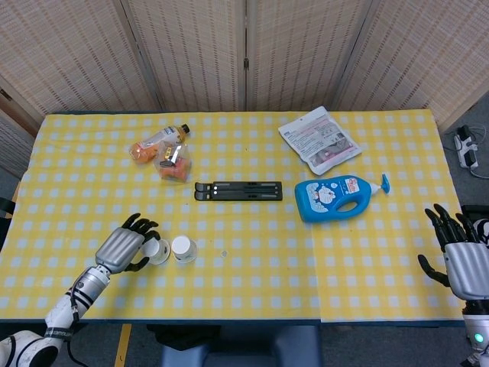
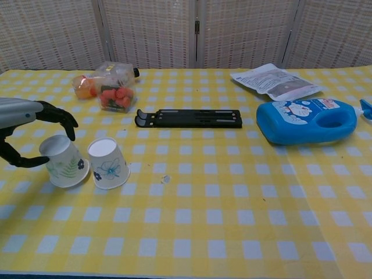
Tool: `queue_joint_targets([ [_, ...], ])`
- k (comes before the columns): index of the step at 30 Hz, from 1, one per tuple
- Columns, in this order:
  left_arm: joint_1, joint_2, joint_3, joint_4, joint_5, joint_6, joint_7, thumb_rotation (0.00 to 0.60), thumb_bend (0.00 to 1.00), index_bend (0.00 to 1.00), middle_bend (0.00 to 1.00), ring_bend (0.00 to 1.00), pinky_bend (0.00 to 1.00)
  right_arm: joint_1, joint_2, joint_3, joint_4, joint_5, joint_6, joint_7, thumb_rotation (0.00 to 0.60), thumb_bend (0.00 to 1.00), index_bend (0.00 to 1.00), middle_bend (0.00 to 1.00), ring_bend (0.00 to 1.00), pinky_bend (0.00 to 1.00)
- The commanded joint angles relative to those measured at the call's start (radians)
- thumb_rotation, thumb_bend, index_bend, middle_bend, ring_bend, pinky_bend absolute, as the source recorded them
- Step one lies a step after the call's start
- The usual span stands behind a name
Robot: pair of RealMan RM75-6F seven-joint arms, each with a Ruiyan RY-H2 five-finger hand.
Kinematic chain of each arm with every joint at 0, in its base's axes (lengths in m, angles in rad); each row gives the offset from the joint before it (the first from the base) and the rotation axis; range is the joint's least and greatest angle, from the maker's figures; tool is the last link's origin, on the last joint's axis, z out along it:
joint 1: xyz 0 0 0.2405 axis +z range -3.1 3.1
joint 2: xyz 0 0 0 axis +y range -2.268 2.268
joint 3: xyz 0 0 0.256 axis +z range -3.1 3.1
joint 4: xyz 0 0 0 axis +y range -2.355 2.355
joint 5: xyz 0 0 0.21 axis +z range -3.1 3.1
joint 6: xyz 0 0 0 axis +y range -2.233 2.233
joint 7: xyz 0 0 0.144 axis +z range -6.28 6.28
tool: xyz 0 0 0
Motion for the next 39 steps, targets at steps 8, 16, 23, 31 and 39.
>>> queue_joint_targets([
  [8,-0.005,-0.021,-0.003,0.01,-0.013,-0.007,0.017,0.6,0.48,0.37,0.2,0.14,0.06,-0.002,0.0,0.0,0.005,0.003,0.0,0.007,0.6,0.35,0.0,0.07,0.17,0.09],
  [16,-0.004,-0.023,-0.001,0.009,-0.011,-0.007,0.014,0.6,0.48,0.28,0.17,0.11,0.05,-0.004,-0.001,-0.001,0.007,0.002,0.003,0.011,0.6,0.35,0.0,0.07,0.17,0.09],
  [23,0.003,-0.009,-0.002,-0.006,0.0,0.01,0.009,0.6,0.48,0.11,0.13,0.08,0.05,-0.003,0.0,0.001,0.005,0.003,0.002,0.008,0.6,0.35,0.0,0.07,0.17,0.09],
  [31,0.052,0.042,-0.041,-0.042,-0.005,0.126,-0.037,0.6,0.48,0.09,0.11,0.07,0.05,0.004,0.003,-0.001,0.006,0.005,-0.016,0.041,0.6,0.35,0.0,0.07,0.17,0.09],
  [39,0.176,0.073,-0.06,-0.051,-0.031,0.339,-0.026,0.6,0.48,0.14,0.11,0.07,0.04,0.021,0.009,-0.008,0.021,0.002,-0.061,0.139,0.6,0.35,0.0,0.07,0.18,0.09],
])
